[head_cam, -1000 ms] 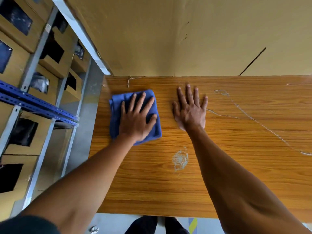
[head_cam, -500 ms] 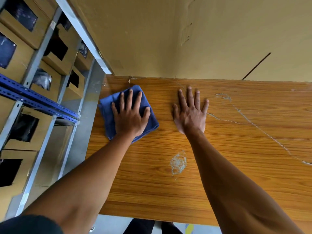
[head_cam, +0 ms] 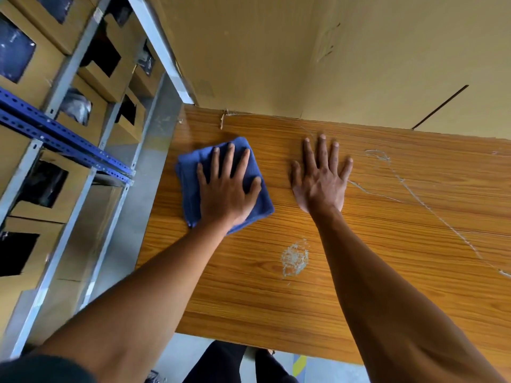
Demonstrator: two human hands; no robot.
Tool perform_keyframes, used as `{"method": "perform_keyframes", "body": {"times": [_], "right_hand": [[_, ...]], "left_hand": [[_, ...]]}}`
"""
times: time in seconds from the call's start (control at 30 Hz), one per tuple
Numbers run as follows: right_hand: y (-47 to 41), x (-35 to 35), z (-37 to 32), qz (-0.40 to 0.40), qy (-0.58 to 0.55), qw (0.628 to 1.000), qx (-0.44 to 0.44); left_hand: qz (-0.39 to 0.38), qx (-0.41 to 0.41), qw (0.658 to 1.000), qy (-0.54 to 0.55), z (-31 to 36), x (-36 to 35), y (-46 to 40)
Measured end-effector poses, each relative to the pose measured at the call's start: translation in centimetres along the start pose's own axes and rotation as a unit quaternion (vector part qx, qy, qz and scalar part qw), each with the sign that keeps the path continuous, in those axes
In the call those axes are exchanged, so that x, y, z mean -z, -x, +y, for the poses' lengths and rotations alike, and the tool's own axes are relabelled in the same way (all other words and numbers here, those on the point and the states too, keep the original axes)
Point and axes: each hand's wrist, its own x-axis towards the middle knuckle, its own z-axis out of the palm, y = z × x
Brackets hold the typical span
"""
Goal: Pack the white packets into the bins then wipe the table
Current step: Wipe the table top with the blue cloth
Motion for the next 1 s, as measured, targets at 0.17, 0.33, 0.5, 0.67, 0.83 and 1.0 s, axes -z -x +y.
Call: {"method": "perform_keyframes", "body": {"times": [0.17, 0.33, 0.5, 0.67, 0.83, 1.0], "right_hand": [[0.1, -0.3, 0.1, 0.005, 0.001, 1.0, 0.006], [0.2, -0.5, 0.2, 0.003, 0.001, 1.0, 0.006], [0.0, -0.3, 0.2, 0.001, -0.001, 1.0, 0.01], [-0.1, -0.5, 0.1, 0.004, 0.0, 1.0, 0.009], [-0.1, -0.6, 0.3, -0.001, 0.0, 1.0, 0.009], [0.0, -0.2, 0.3, -0.008, -0.002, 1.0, 0.014]], "left_hand": [[-0.014, 0.063, 0.998, 0.023, -1.3, 0.0, -8.9], [0.028, 0.036, 0.999, 0.012, -1.0, -0.6, -3.9], [0.004, 0.046, 0.999, 0.01, -0.8, -0.3, 1.3], [-0.008, 0.109, 0.993, 0.035, -2.2, 0.3, -7.3], [0.002, 0.079, 0.996, 0.028, -2.4, -0.5, -6.5], [-0.004, 0.014, 1.0, 0.0, -2.2, -0.1, 2.7]]}}
